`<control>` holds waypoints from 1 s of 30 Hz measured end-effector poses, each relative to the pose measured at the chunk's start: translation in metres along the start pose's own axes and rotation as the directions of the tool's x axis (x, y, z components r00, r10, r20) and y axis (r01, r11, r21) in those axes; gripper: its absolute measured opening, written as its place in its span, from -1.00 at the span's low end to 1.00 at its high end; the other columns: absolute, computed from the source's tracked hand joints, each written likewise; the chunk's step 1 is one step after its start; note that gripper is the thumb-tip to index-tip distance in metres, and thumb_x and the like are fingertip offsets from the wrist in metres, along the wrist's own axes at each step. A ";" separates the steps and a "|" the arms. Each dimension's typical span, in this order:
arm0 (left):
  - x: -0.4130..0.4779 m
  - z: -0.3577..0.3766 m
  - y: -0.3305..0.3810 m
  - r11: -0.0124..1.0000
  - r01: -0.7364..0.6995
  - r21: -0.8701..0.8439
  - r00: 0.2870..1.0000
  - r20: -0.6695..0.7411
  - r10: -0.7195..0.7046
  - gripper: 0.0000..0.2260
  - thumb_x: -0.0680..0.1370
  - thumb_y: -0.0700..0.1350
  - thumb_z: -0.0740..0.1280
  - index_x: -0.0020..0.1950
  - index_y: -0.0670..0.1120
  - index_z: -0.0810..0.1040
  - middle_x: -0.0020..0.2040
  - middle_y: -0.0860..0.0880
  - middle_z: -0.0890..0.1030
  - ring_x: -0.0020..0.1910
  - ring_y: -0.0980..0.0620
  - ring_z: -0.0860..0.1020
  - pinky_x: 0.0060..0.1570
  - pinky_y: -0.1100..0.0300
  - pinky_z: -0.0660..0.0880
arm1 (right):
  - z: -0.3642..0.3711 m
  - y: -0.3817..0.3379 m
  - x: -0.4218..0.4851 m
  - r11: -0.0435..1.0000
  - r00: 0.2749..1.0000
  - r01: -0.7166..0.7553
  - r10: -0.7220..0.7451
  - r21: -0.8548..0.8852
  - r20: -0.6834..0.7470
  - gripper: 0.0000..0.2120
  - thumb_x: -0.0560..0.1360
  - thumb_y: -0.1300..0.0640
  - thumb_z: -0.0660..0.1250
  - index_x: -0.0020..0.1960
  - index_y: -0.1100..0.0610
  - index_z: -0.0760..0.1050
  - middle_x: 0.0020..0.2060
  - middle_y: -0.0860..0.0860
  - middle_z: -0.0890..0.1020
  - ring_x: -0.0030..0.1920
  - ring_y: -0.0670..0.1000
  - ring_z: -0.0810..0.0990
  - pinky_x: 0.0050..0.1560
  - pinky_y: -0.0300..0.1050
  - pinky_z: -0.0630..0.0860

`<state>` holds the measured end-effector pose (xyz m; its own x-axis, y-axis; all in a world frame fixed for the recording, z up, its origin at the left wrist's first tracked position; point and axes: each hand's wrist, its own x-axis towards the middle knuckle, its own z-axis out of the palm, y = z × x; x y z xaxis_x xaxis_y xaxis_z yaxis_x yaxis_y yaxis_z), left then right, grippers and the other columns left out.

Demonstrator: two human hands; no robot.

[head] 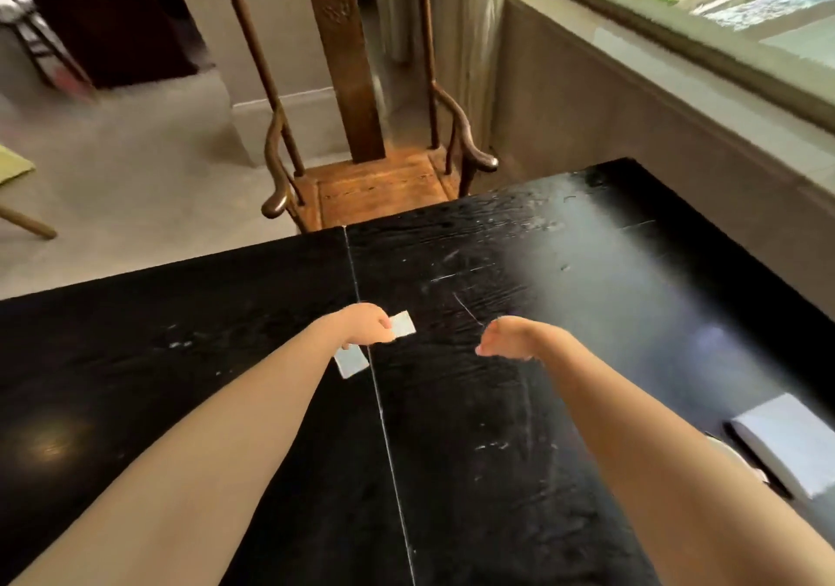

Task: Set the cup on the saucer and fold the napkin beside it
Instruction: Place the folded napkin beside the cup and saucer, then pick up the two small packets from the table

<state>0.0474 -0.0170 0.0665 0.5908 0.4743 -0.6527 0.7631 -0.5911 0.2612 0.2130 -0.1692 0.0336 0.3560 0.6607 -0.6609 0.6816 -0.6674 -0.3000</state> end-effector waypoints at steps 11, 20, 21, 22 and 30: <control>0.051 0.025 -0.126 0.993 0.090 -0.079 0.993 -0.068 -0.095 -0.47 0.51 -0.02 0.32 0.44 -0.15 0.31 0.41 -0.13 0.39 0.37 -0.09 0.38 0.34 0.10 0.32 | 0.054 -0.104 0.103 0.975 0.981 0.093 -0.124 -0.201 -0.148 -0.57 0.55 0.07 0.18 0.37 0.19 0.30 0.30 0.16 0.43 0.30 0.21 0.36 0.25 0.08 0.39; 0.093 0.087 -0.126 0.991 0.066 -0.115 0.929 -0.356 -0.103 -0.51 0.51 -0.06 0.34 0.40 -0.09 0.30 0.30 -0.11 0.37 0.31 -0.10 0.32 0.23 -0.01 0.35 | 0.094 -0.093 0.151 0.948 0.927 0.080 -0.185 -0.308 -0.328 -0.50 0.55 0.12 0.21 0.45 0.11 0.16 0.46 0.04 0.22 0.34 0.17 0.27 0.26 0.06 0.31; 0.095 0.090 -0.128 0.993 0.057 -0.106 0.915 -0.393 -0.095 -0.52 0.51 -0.06 0.34 0.39 -0.10 0.32 0.29 -0.11 0.37 0.30 -0.09 0.32 0.23 0.01 0.34 | 0.096 -0.092 0.153 0.951 0.917 0.085 -0.191 -0.296 -0.350 -0.53 0.55 0.12 0.22 0.43 0.11 0.20 0.44 0.04 0.26 0.33 0.16 0.29 0.25 0.06 0.32; 0.098 0.092 -0.129 0.993 0.044 -0.107 0.904 -0.419 -0.086 -0.54 0.51 -0.08 0.34 0.38 -0.10 0.33 0.27 -0.10 0.37 0.29 -0.08 0.33 0.23 0.03 0.33 | 0.097 -0.092 0.154 0.953 0.904 0.092 -0.201 -0.288 -0.378 -0.56 0.55 0.14 0.22 0.41 0.11 0.25 0.41 0.04 0.30 0.31 0.16 0.30 0.24 0.05 0.32; 0.105 0.100 -0.135 0.942 -0.081 -0.326 0.895 -0.440 -0.075 -0.67 0.49 -0.20 0.36 0.25 -0.09 0.48 0.17 -0.09 0.44 0.18 -0.03 0.41 0.06 0.13 0.45 | 0.108 -0.094 0.160 0.938 0.820 0.111 -0.273 -0.327 -0.503 -0.67 0.50 0.28 0.17 0.25 0.18 0.43 0.15 0.09 0.52 0.16 0.13 0.42 0.10 -0.03 0.37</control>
<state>-0.0194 0.0476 -0.1084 0.5863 0.7562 -0.2907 0.7565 -0.3827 0.5303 0.1369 -0.0378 -0.1187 0.4276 0.8967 -0.1143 0.8885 -0.4402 -0.1298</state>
